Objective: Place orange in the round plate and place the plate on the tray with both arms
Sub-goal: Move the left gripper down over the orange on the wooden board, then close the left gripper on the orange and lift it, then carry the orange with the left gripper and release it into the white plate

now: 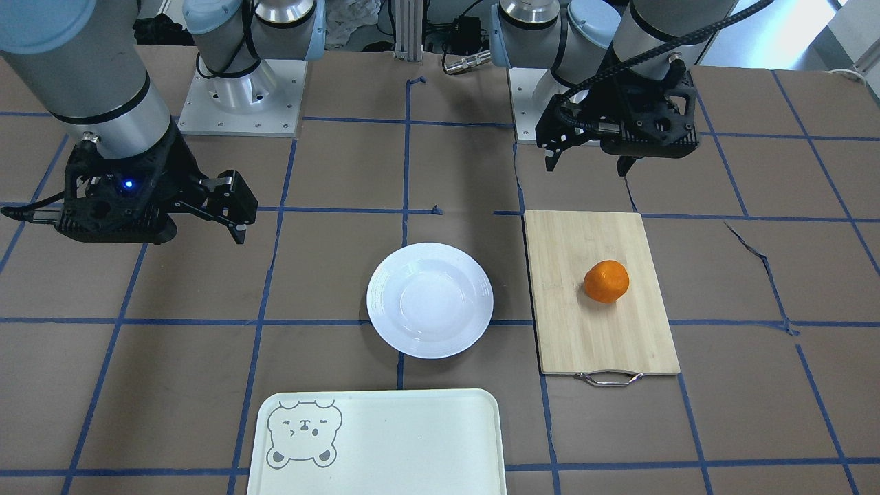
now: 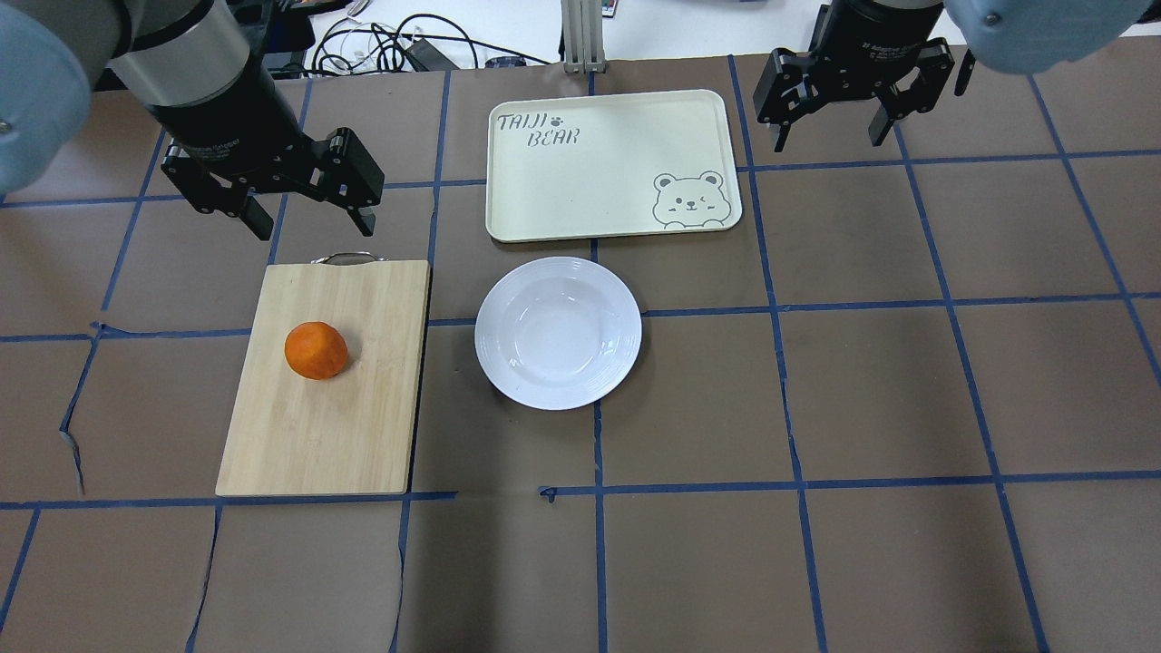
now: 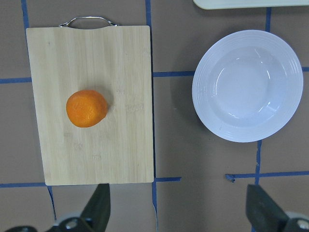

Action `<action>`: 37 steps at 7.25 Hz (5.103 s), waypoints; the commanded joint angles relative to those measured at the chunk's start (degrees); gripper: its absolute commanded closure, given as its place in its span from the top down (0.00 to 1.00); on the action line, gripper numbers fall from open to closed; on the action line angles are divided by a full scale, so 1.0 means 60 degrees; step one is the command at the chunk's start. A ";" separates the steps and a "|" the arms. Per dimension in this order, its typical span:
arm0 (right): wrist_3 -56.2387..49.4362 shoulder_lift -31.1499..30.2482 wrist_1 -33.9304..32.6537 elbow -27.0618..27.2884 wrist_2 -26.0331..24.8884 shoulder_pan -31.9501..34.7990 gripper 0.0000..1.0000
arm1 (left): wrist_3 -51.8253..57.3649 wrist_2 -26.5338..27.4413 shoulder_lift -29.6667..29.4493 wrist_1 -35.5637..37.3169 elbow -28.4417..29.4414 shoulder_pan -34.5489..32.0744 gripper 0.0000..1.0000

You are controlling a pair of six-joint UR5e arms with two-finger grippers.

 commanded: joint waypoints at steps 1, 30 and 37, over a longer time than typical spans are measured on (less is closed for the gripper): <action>-0.0014 0.0005 0.0012 0.0016 -0.0010 0.0001 1.00 | -0.0001 0.0008 0.0048 0.0003 -0.0050 0.0009 1.00; 0.0015 0.0019 -0.0091 0.0236 0.0019 0.0016 1.00 | 0.0322 0.1010 -0.4069 0.1864 -0.1443 0.1548 0.00; 0.0015 0.0019 -0.0120 0.0236 0.0019 0.0016 1.00 | -0.3494 -0.1382 -0.4242 0.1744 -0.0298 -0.1362 0.00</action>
